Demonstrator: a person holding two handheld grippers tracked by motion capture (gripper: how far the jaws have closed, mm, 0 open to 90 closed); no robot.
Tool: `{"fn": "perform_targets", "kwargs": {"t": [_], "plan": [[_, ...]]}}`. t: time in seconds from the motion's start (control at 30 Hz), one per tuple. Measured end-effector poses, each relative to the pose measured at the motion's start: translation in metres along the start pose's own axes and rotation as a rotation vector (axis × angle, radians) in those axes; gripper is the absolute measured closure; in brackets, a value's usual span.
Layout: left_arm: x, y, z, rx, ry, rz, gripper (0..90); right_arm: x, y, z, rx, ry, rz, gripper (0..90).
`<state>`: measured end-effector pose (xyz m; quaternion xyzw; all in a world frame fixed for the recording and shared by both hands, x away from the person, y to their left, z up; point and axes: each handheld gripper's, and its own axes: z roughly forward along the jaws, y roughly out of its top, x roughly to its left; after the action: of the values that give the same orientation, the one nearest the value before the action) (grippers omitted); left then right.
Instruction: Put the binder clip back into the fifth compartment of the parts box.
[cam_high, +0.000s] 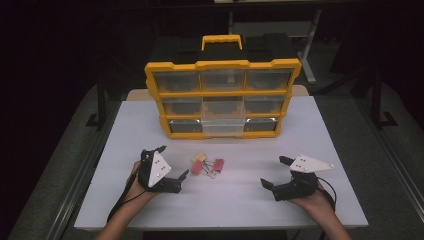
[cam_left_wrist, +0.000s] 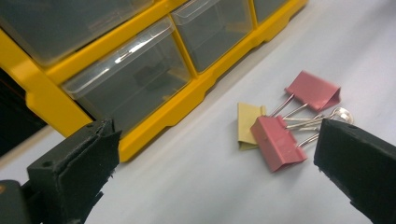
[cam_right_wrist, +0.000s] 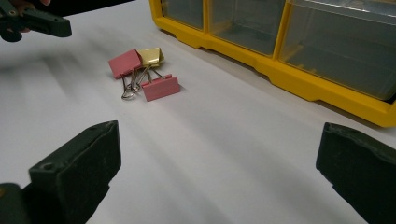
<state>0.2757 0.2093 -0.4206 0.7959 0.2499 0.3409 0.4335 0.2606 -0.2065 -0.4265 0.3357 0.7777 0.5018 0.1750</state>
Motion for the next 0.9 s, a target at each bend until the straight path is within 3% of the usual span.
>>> {"fn": "perform_targets", "kwargs": {"t": [0.03,0.13,0.27,0.4,0.6,0.73,0.9], "plan": [[0.0,0.0,0.001,-0.019,-0.011,-0.038,0.0,0.0,0.0,0.0,0.001,0.0,-0.001,0.0],[0.005,0.0,0.0,-0.029,-0.031,-0.09,0.0,0.0,0.0,0.0,0.001,0.001,-0.001,0.0],[0.009,-0.001,0.0,-0.025,-0.047,-0.102,0.0,-0.001,0.0,0.0,0.003,0.003,0.001,0.0],[0.012,-0.001,0.001,-0.028,-0.067,-0.142,0.0,0.0,0.0,0.0,0.003,0.001,0.002,0.0],[0.017,-0.003,0.0,-0.026,-0.098,-0.259,0.0,-0.001,0.0,0.0,0.001,0.001,-0.001,0.0],[0.021,-0.004,0.0,-0.023,-0.111,-0.31,0.0,-0.001,0.0,0.0,0.005,0.0,0.002,0.0],[0.025,-0.007,-0.003,-0.023,-0.105,-0.309,0.0,-0.001,0.0,0.0,0.003,0.0,0.001,0.0]]}}
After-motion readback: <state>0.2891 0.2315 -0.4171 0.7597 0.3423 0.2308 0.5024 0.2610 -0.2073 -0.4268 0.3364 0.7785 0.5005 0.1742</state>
